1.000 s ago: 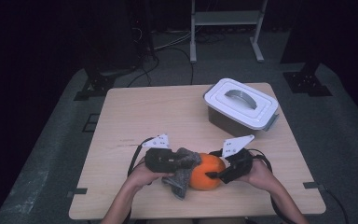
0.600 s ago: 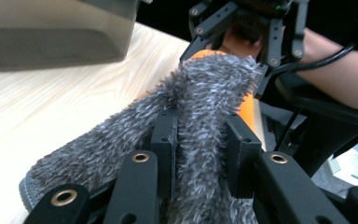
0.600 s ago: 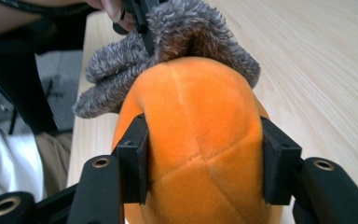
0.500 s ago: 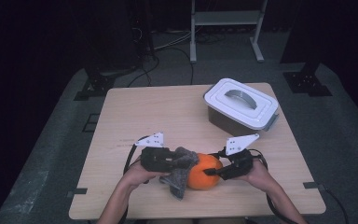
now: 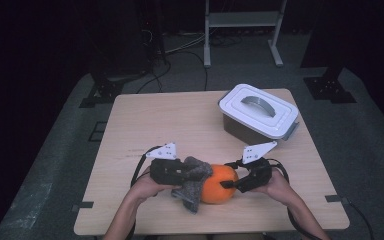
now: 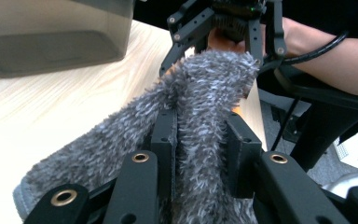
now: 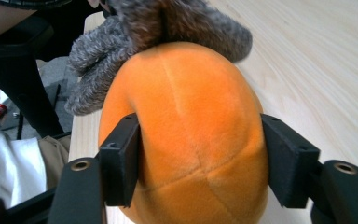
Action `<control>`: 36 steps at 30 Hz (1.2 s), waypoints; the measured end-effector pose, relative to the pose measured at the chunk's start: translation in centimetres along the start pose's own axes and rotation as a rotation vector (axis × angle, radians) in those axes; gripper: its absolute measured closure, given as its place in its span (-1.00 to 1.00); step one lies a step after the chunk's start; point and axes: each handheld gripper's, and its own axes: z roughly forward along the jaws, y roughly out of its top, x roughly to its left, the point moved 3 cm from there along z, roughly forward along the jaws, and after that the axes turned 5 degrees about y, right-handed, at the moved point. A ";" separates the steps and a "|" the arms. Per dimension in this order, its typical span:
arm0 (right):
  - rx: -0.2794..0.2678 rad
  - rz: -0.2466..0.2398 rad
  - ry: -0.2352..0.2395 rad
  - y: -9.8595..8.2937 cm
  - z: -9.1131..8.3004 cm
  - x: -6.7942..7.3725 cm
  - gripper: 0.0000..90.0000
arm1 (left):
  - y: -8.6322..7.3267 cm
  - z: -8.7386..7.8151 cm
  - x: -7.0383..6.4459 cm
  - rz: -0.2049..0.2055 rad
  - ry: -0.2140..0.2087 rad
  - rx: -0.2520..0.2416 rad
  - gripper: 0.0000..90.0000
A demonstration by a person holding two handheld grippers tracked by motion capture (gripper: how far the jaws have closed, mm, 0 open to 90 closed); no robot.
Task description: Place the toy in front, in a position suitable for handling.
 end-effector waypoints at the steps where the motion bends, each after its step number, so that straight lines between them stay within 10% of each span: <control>1: 0.007 0.006 0.000 -0.1 -0.1 -0.1 -0.26 | 0.0 0.3 0.0 -0.002 0.005 0.003 0.53; 14: 0.085 -0.062 -0.085 1.5 0.3 1.4 -0.64 | 0.4 1.7 -0.1 -0.025 0.045 -0.008 0.53; 22: 0.080 -0.072 -0.069 0.6 0.1 1.0 -0.22 | 0.4 1.7 -0.1 -0.010 0.045 -0.002 0.53; 36: 0.086 -0.051 -0.041 -0.8 -1.4 -0.1 -0.12 | -0.2 1.4 0.5 -0.013 0.057 0.021 0.52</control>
